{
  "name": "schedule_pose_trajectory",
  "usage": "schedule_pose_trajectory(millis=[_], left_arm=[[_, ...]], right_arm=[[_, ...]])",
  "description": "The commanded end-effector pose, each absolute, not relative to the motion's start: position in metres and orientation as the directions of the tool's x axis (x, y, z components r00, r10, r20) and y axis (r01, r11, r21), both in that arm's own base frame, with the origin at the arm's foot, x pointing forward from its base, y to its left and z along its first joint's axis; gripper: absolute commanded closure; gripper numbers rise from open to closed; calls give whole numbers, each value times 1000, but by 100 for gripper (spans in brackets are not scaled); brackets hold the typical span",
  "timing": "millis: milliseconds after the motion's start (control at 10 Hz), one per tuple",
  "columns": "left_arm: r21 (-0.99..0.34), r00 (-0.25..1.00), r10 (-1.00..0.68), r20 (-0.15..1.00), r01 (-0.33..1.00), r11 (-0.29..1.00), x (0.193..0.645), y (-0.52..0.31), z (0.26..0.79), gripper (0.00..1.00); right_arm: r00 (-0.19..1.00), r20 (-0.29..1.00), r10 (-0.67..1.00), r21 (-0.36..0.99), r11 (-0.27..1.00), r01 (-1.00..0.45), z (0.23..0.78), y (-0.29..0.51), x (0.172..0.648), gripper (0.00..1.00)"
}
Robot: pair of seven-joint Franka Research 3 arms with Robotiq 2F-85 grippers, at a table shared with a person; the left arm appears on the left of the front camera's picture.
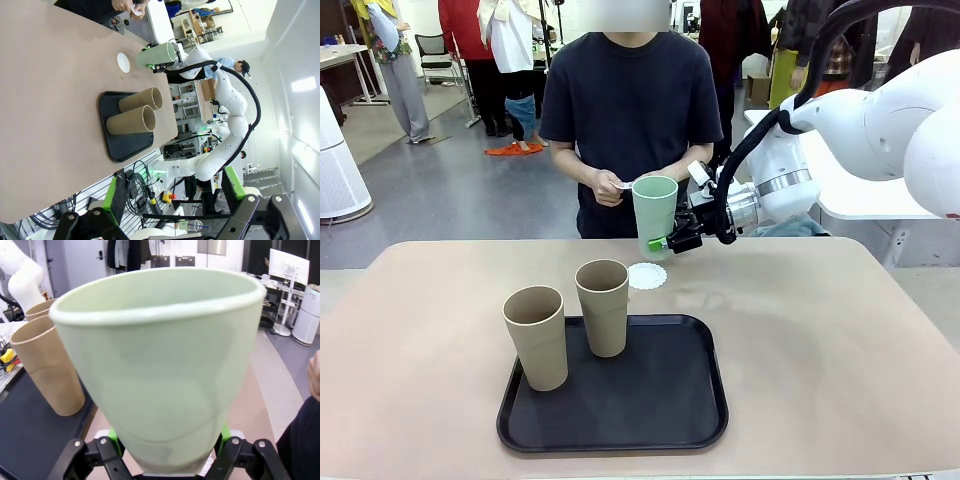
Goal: Place coasters on the table and set cups on them.
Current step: Pick up one Reusable plastic cup and place it on a coaster set by the human.
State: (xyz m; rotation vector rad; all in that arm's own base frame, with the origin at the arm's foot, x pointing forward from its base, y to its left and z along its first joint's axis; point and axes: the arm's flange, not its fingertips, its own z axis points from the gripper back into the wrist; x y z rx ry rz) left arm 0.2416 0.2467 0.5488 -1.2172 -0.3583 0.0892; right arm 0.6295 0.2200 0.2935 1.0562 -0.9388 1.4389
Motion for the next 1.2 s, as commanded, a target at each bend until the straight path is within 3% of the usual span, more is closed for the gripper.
schedule_pose_trajectory(millis=[0,300,1100], left_arm=[[-931,938,260,227,131,341,240,246,550,0],[-931,938,260,227,131,341,240,246,550,0],[-931,938,260,227,131,341,240,246,550,0]], right_arm=[[-78,950,302,-10,-219,-976,281,223,634,19],[-114,947,301,-31,-268,-963,264,232,634,19],[-73,958,277,-10,-222,-975,250,248,646,19]])
